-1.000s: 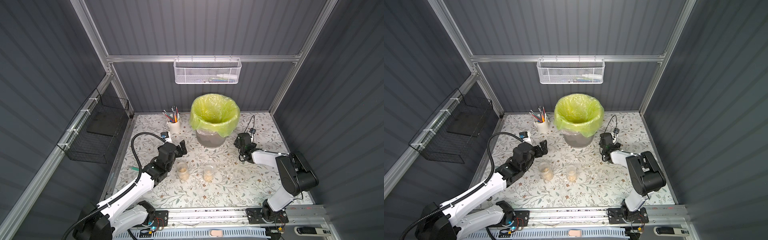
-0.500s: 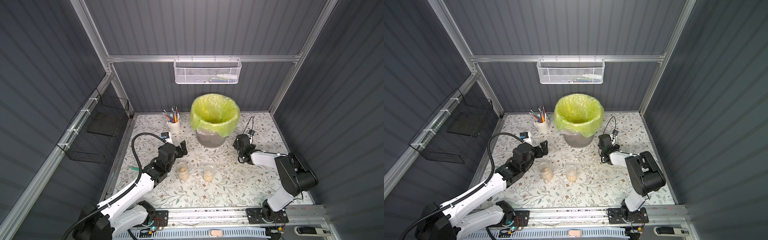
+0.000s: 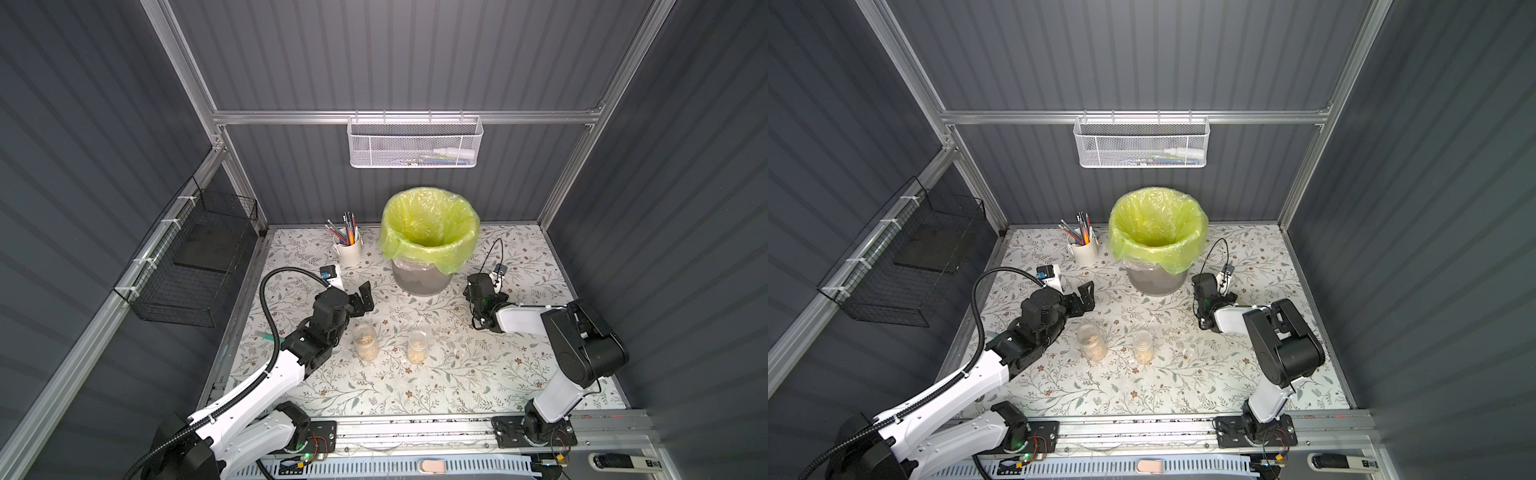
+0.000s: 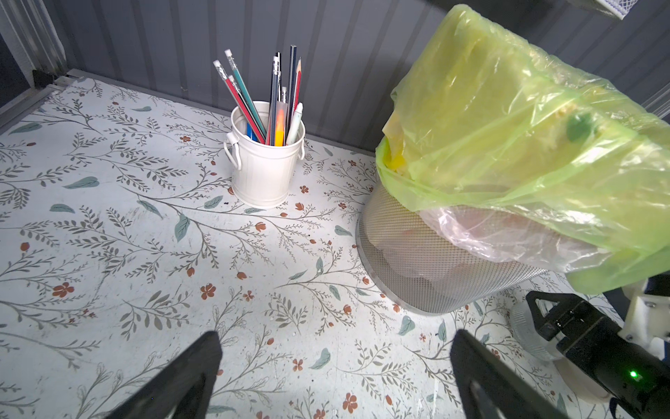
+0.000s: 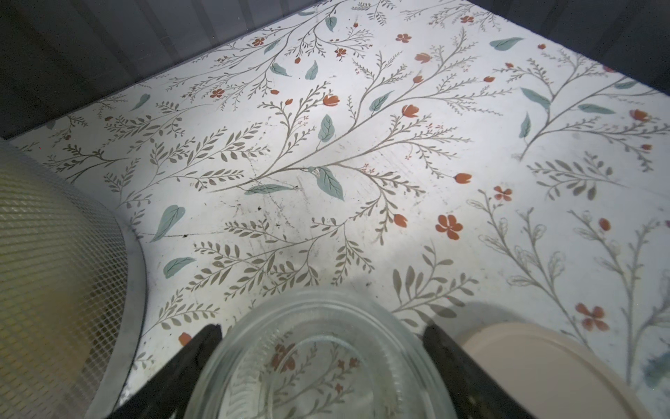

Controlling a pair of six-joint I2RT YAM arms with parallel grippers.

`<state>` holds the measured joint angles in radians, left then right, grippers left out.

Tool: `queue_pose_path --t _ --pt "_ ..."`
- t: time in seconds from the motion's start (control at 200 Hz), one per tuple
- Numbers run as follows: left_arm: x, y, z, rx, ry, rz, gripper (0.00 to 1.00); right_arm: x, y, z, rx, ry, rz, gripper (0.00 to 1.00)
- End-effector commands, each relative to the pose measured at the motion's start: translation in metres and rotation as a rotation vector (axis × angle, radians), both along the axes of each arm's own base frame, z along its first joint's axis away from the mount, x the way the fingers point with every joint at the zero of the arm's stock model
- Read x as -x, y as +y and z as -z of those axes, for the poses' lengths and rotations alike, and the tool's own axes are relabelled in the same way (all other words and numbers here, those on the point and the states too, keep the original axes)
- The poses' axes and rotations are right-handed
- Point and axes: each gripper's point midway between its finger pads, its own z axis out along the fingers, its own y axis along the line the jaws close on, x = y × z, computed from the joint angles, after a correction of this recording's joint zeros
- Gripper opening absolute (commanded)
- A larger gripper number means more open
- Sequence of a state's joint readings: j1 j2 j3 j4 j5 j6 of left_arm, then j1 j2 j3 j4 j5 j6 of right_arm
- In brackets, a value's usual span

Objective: Empty expired oatmeal from jars
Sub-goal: Place the jar at the center of the board.

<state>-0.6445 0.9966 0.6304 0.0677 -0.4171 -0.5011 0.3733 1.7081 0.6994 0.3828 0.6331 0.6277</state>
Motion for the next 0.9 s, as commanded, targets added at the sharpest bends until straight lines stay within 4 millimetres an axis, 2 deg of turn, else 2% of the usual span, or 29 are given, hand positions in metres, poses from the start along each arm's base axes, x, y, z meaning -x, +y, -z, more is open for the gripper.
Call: queue_pose_path --t 0.0,0.325,0.735,0.896 --pt "0.003 0.001 0.001 -0.009 -0.001 0.013 1.0 0.014 -0.003 0.012 0.014 0.049 -0.003 0.84" --pt "0.007 0.003 0.003 -0.005 0.002 0.012 1.0 0.012 0.009 0.003 0.035 0.057 -0.061 0.99" --pt "0.006 0.011 0.002 -0.039 0.02 -0.027 1.0 0.021 0.015 -0.026 0.003 0.054 -0.111 0.99" --pt "0.003 0.019 0.004 -0.07 0.057 -0.083 1.0 0.03 0.012 -0.038 -0.011 0.045 -0.112 0.99"
